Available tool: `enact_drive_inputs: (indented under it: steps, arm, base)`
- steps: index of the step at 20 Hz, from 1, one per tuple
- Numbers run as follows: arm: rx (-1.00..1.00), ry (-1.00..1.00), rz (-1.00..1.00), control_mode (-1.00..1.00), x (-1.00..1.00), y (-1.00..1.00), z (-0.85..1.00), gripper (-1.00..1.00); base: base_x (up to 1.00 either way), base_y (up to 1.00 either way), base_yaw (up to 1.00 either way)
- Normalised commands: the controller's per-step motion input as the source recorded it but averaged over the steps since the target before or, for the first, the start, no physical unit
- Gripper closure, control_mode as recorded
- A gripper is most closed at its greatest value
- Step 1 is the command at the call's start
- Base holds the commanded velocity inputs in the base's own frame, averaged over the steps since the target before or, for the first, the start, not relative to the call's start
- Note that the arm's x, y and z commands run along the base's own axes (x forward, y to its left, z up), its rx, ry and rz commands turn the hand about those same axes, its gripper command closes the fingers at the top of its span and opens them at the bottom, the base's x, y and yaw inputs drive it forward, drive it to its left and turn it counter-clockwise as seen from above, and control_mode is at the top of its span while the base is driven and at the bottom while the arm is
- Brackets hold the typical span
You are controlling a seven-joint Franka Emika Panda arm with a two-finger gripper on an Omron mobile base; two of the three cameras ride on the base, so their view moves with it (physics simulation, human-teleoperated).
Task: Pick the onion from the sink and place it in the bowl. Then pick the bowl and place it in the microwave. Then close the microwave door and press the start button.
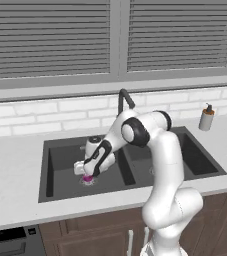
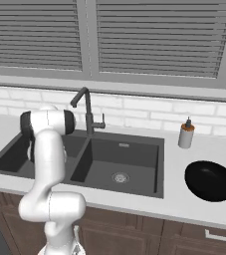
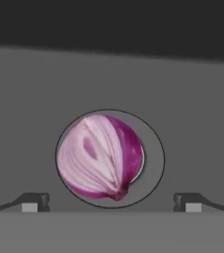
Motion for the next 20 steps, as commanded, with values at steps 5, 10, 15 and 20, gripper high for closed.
enact_drive_inputs:
  steps: [5, 10, 15, 20]
  arm:
    - [0.0, 0.0, 0.0, -1.0, 0.17, 0.06, -0.26, -1.0]
    - [0.0, 0.0, 0.0, -1.0, 0.42, 0.07, -0.18, -1.0]
    - [0.0, 0.01, 0.0, -1.0, 0.36, 0.13, -0.27, -1.0]
    - [0.0, 0.14, 0.0, -1.0, -0.04, 0.0, -0.34, -1.0]
  base:
    - [0.0, 0.0, 0.0]
    - [0.0, 0.0, 0.0]
    - [0.0, 0.0, 0.0]
    - [0.0, 0.0, 0.0]
